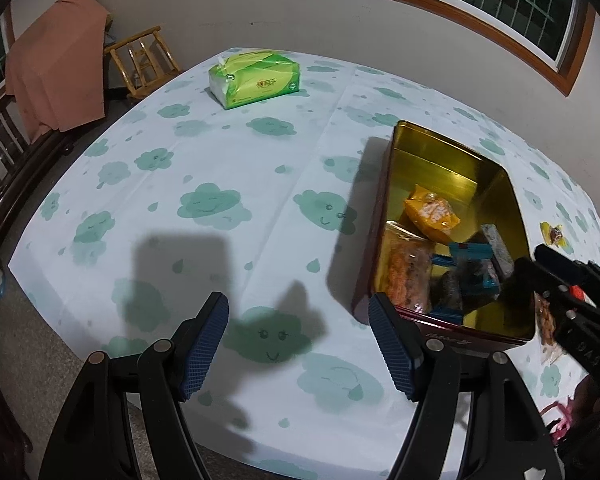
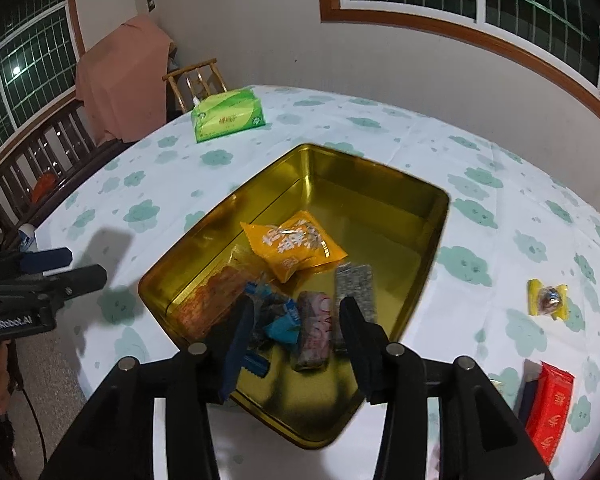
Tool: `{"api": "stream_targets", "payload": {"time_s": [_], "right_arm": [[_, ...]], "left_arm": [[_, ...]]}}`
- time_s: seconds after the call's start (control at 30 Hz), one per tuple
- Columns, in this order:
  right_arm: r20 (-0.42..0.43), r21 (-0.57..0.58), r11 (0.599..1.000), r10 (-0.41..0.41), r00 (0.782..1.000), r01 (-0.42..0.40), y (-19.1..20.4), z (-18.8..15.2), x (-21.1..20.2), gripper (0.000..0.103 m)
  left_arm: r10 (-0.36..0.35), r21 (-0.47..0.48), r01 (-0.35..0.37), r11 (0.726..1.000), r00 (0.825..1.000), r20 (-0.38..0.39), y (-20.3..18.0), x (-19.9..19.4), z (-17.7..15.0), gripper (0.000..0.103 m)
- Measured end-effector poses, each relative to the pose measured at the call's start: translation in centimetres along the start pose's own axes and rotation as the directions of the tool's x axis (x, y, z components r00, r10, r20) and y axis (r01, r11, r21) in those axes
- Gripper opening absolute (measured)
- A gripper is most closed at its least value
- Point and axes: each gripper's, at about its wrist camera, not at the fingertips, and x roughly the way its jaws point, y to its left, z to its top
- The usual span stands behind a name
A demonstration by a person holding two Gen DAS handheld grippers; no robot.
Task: Organize snacks
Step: 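Carry the blue-trimmed packet into the red tin and open the right gripper, then grasp the red wrapped pastry pack with the right gripper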
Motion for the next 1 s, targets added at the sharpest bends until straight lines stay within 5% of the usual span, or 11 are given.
{"api": "stream_targets", "payload": {"time_s": [0.27, 0.53, 1.0], "right_arm": [[0.029, 0.080, 0.990, -0.116, 0.993, 0.113, -5.8, -1.8, -3.9, 0.047], [-0.076, 0.235, 0.924, -0.291, 0.954, 0.301, -15.2, -5.9, -6.0, 0.055], [-0.205, 0.332, 0.880, -0.285, 0.936, 0.340, -18.6, -9.0, -3.5, 0.058]], "left_arm": [[-0.039, 0.044, 0.038, 0.998, 0.999, 0.002, -2.6, -0.4, -0.2, 0.069], [-0.076, 0.098, 0.076, 0.992, 0.997, -0.003, -5.8, -0.5, -0.3, 0.070], [-0.127, 0.193, 0.131, 0.972, 0.991, -0.035, -11.0, -0.6, -1.0, 0.070]]}}
